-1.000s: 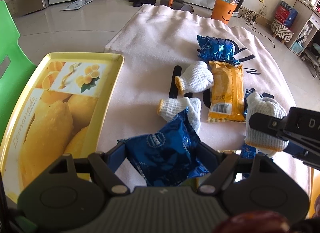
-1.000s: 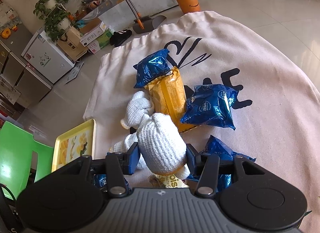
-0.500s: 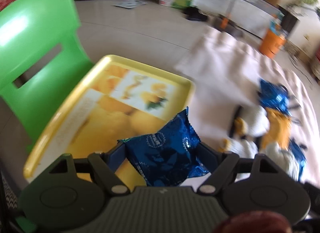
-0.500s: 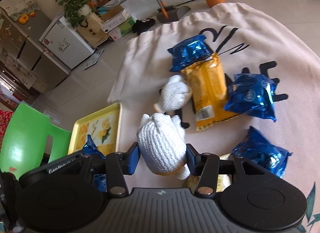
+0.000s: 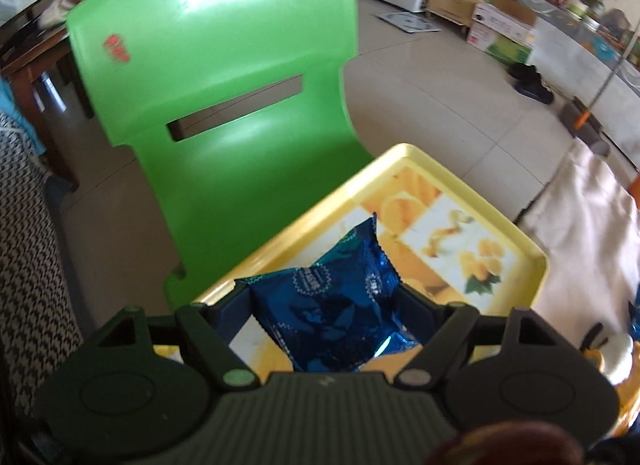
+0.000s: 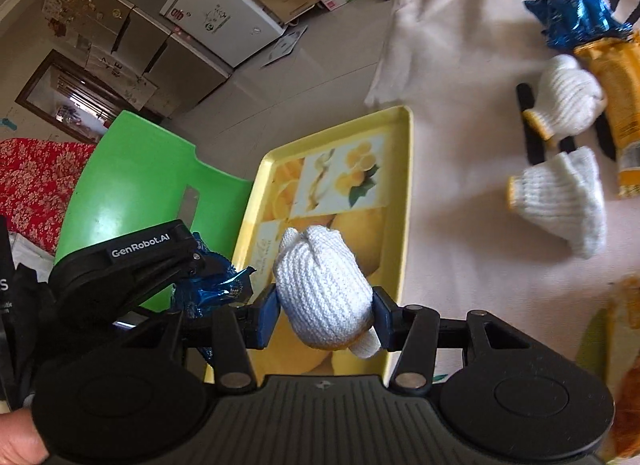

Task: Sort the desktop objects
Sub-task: 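Carry both items over the yellow tray and open both tools to drop them, then grasp the croissant packet with the left tool while the right tool returns to the cloth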

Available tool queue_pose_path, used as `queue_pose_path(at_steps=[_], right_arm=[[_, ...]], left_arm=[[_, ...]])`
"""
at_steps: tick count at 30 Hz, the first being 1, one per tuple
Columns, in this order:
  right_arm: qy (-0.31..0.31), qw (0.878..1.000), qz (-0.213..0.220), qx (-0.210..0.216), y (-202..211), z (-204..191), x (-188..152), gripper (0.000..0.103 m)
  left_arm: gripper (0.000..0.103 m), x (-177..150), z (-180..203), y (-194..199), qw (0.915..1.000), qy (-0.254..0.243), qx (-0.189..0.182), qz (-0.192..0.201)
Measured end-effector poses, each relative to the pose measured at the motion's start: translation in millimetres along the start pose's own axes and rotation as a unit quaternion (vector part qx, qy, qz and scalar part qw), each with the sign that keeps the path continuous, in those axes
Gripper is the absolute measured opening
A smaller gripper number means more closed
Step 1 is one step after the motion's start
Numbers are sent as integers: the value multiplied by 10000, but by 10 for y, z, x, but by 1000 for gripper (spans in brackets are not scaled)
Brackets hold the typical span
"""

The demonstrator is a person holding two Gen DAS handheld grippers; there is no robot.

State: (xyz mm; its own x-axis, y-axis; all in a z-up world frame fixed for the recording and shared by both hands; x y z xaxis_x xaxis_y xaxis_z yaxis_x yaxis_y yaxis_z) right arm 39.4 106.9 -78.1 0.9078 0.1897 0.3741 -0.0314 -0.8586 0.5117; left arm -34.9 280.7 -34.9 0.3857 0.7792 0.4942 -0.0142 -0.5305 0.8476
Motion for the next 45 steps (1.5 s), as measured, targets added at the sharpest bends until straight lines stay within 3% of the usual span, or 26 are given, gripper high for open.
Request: queue_pose_path(at_steps=[3,7,13,18,26,36,45], right_arm=[[-134,9997,-165,71,-245,-17,-53,58],[-177,9996,-214,9,-326,-16,-63,66],[-94,9994,129,-312,-86,3,59,66],[-128,9967,220,-777,95,76,111,66],[-318,9904,498,-1253,604,269,195,66],[-395,9817,737,-1712,1252,472,212,66],[-572,9700,1100,-2089,1802,623,219,66]], left_arm=[[91,16,-59,-18,9998,54,201,-13],[101,20,-45,54,10000,55,32,72],[102,-4,48,190,9990,35,-397,222],[102,-77,149,192,9976,-55,-684,38],[102,-278,415,303,9920,-586,-1119,-26],[102,-574,705,467,9789,-1229,-1627,-170],[102,-947,1015,635,9576,-1987,-2066,-298]])
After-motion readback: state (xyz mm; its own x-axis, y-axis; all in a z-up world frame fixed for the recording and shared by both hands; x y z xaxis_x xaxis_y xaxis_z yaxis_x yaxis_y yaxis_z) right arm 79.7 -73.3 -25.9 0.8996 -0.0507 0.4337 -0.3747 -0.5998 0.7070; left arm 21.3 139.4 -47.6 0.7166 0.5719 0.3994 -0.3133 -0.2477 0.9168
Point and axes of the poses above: each gripper's, at about its wrist camera, not at the fingertips, and y roughly against the way its jaws point, z to its right, x to its top, the point moved 2 cm from there along -y, roughly the way its jaws point, and after that the axes turned 15 degrees about x, right-handed, at the moved point
